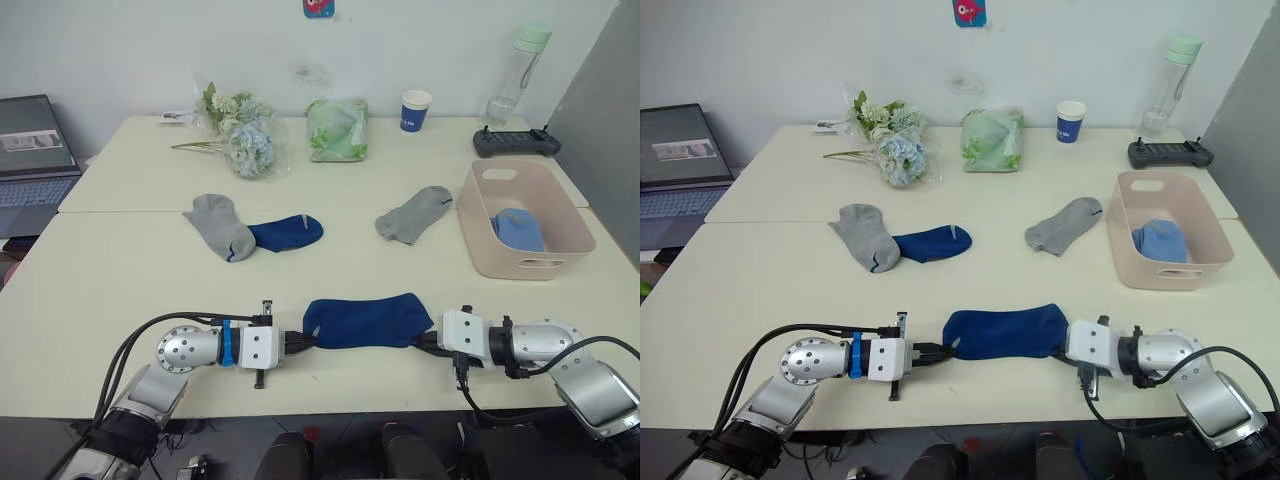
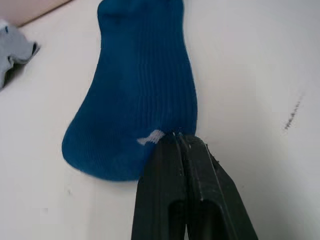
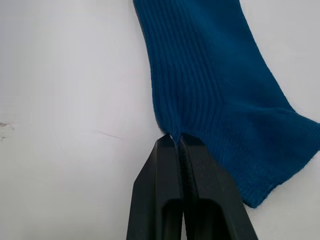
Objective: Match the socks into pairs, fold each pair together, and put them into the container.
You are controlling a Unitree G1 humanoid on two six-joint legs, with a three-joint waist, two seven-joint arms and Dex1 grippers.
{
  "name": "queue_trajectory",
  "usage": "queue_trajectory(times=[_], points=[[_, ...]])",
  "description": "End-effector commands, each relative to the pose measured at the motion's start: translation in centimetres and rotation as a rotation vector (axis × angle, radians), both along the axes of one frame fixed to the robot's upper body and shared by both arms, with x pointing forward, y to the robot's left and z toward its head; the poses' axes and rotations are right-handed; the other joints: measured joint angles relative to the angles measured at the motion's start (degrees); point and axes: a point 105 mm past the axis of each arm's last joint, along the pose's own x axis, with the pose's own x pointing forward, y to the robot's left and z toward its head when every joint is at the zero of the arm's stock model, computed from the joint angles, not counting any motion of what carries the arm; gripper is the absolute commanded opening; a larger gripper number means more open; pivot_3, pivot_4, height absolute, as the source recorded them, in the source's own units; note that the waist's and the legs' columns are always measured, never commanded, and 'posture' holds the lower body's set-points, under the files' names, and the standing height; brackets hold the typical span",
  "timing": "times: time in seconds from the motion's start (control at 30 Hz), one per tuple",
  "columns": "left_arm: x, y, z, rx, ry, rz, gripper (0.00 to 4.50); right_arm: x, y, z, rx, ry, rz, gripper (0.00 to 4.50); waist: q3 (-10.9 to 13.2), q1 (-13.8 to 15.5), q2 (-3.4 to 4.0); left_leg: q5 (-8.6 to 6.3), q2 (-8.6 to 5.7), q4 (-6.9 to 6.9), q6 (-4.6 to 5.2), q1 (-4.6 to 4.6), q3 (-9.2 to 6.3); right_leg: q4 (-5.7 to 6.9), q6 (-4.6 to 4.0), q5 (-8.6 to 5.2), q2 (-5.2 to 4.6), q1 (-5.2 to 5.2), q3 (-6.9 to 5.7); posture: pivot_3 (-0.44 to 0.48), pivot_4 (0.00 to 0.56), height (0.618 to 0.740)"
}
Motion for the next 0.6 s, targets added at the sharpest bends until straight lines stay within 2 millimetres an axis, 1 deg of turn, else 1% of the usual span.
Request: queue_trajectory(times=[0.03, 0.1, 0.2, 0.47, 0.53, 0.6], points=[[-0.1, -0.8, 1.2, -0.078, 0.047, 0.007, 0.02, 0.6, 0.1, 2.0, 0.029, -0.049, 0.006, 0.00, 0.02, -0.02, -0.03, 0.00, 0.00, 0.00, 0.00, 0.00, 0.01, 0.01, 0.00, 0.00, 0.00, -0.01, 0.01, 0.000, 0.150, 0.740], [0.2, -0.7, 1.9, -0.108, 0.079, 0.028, 0.02, 0.6, 0.4, 2.6, 0.054, -0.040, 0.010, 0.00, 0.03, -0.01, -0.04, 0.00, 0.03, 0.00, 0.00, -0.01, -0.03, 0.02, 0.00, 0.00, 0.00, -0.02, 0.00, 0.000, 0.150, 0.740], [-0.1, -0.5, 3.0, -0.156, 0.161, 0.015, 0.02, 0.2, 1.1, 3.9, 0.122, 0.004, 0.023, 0.00, 0.05, -0.09, -0.03, 0.00, 0.05, 0.00, 0.00, -0.04, -0.06, 0.03, -0.01, -0.01, 0.01, -0.04, 0.00, 0.000, 0.150, 0.740], [-0.4, -0.1, 5.9, -0.158, 0.236, -0.034, 0.02, -0.4, 1.3, 6.4, 0.191, 0.089, 0.026, 0.00, 0.09, -0.25, -0.02, 0.00, 0.04, 0.00, 0.00, -0.09, -0.11, -0.01, -0.01, -0.01, 0.01, -0.05, -0.01, 0.000, 0.150, 0.740], [-0.5, -0.1, 6.2, -0.137, 0.200, -0.051, 0.02, -0.7, 1.3, 6.8, 0.191, 0.108, 0.031, 0.00, 0.10, -0.33, -0.01, 0.00, 0.04, -0.01, 0.00, -0.09, -0.10, -0.02, -0.01, -0.01, 0.01, -0.05, -0.01, 0.000, 0.150, 0.740], [-0.5, 0.0, 5.7, -0.097, 0.142, -0.074, 0.02, -0.8, 1.4, 6.8, 0.202, 0.136, 0.024, 0.00, 0.10, -0.33, -0.01, 0.00, 0.04, -0.01, 0.00, -0.09, -0.11, -0.03, -0.01, -0.01, 0.01, -0.05, -0.01, 0.000, 0.150, 0.740]])
